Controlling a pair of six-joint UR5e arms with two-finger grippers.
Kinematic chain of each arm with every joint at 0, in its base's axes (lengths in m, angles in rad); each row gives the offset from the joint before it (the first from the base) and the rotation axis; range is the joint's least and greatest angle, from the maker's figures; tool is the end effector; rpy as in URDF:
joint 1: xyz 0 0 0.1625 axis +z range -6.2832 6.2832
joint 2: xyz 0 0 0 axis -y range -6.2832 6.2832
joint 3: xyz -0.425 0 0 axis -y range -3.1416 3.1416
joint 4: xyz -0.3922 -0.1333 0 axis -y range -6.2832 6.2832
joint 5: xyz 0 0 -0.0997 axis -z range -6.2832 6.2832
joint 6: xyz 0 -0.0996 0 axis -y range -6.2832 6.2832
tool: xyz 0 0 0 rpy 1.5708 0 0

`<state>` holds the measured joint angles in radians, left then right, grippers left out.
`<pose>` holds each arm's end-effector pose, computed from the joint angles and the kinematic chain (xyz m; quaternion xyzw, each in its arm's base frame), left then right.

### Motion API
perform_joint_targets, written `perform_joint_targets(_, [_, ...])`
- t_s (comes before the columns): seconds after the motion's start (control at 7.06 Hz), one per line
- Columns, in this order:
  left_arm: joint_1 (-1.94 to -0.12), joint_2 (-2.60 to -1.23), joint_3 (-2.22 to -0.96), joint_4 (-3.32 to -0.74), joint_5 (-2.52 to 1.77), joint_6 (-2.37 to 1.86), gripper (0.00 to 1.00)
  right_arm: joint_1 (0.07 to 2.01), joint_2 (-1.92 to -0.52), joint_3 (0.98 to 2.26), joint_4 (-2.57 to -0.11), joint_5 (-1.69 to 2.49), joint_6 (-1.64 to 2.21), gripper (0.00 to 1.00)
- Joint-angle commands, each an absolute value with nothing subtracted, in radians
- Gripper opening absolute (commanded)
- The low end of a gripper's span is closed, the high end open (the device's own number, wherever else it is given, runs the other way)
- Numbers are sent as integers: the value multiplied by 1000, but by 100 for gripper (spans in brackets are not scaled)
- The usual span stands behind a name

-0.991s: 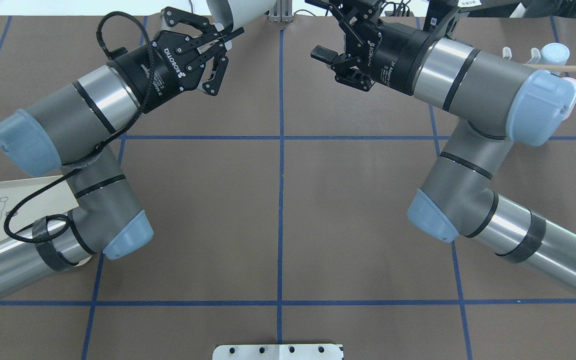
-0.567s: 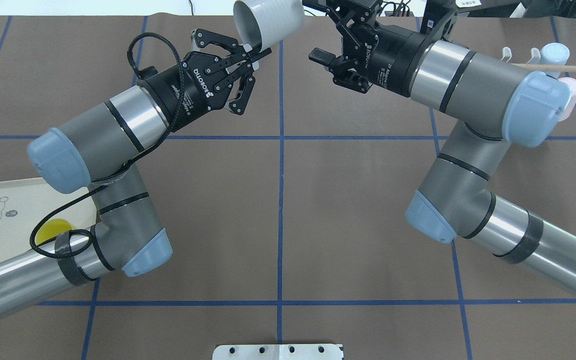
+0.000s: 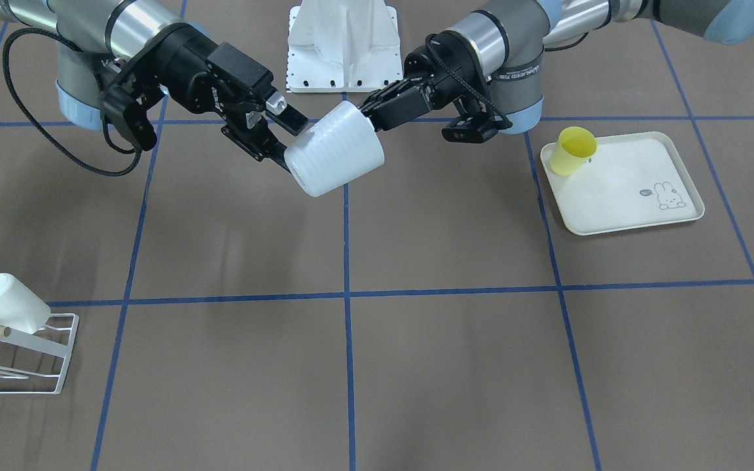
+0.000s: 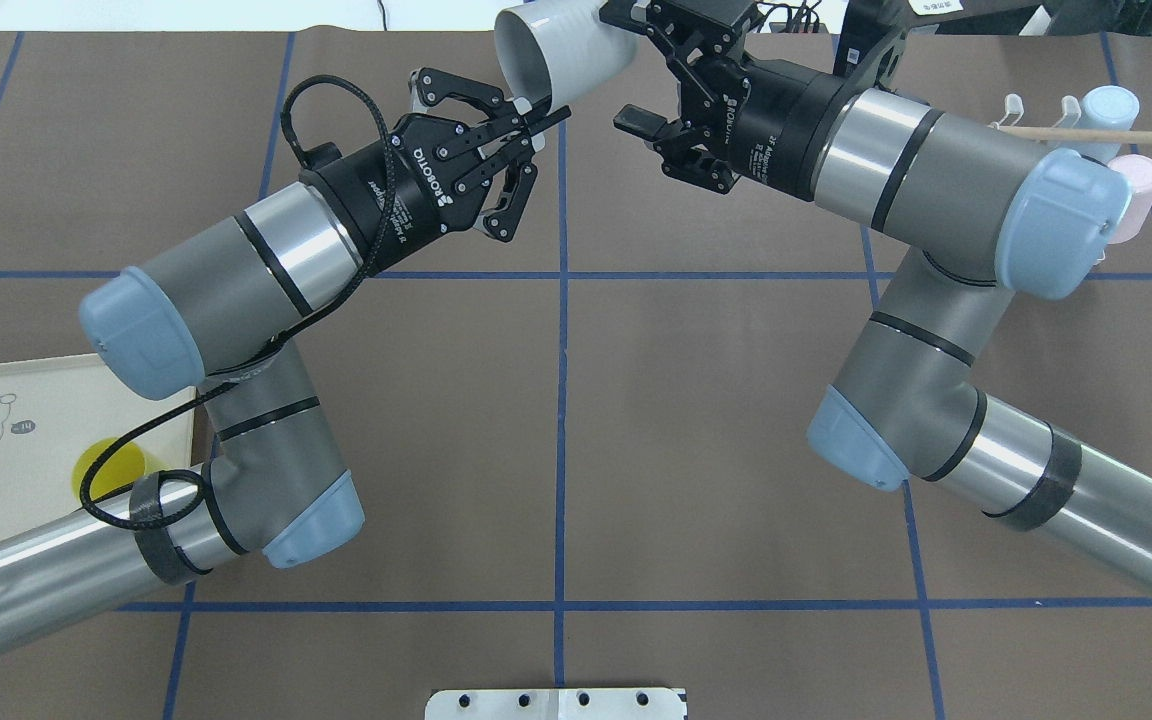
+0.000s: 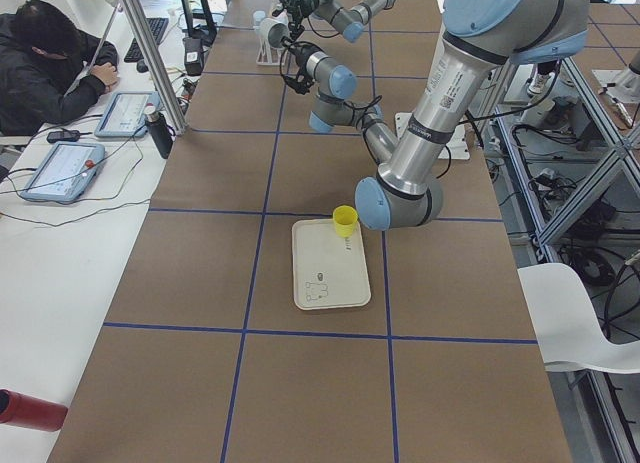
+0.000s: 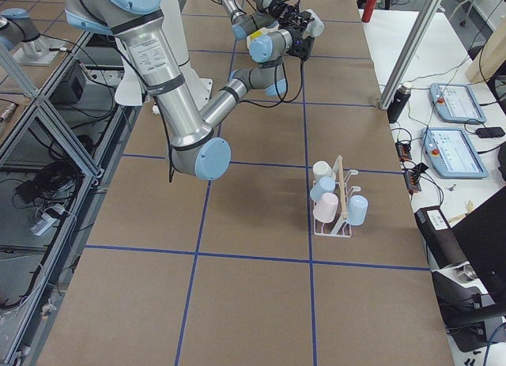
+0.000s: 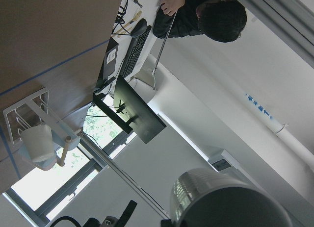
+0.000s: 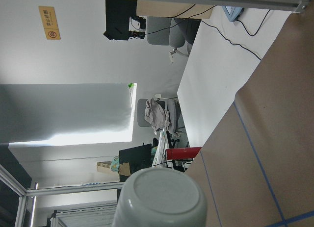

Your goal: Transfer IKEA cup to right arm and place on rack

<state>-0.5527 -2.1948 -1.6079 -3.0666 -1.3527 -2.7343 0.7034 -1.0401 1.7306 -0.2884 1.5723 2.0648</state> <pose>0.4155 -0.4383 0.1298 -0.2143 0.8509 -0.4182 0.2347 -0.3487 -0.4703 0.1485 0.0868 -0.8295 0.3104 0.4561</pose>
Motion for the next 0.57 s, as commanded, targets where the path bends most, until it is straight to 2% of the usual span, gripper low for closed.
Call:
perform_joint_targets(0.0, [-517, -2204, -1609, -3065, -1321, -2732, 0, 703, -1040, 1730, -287, 1572, 2066, 100])
perform_joint_targets(0.42, [-506, -2204, -1609, -3063, -1318, -2732, 0, 703, -1035, 1730, -288, 1572, 2066, 99])
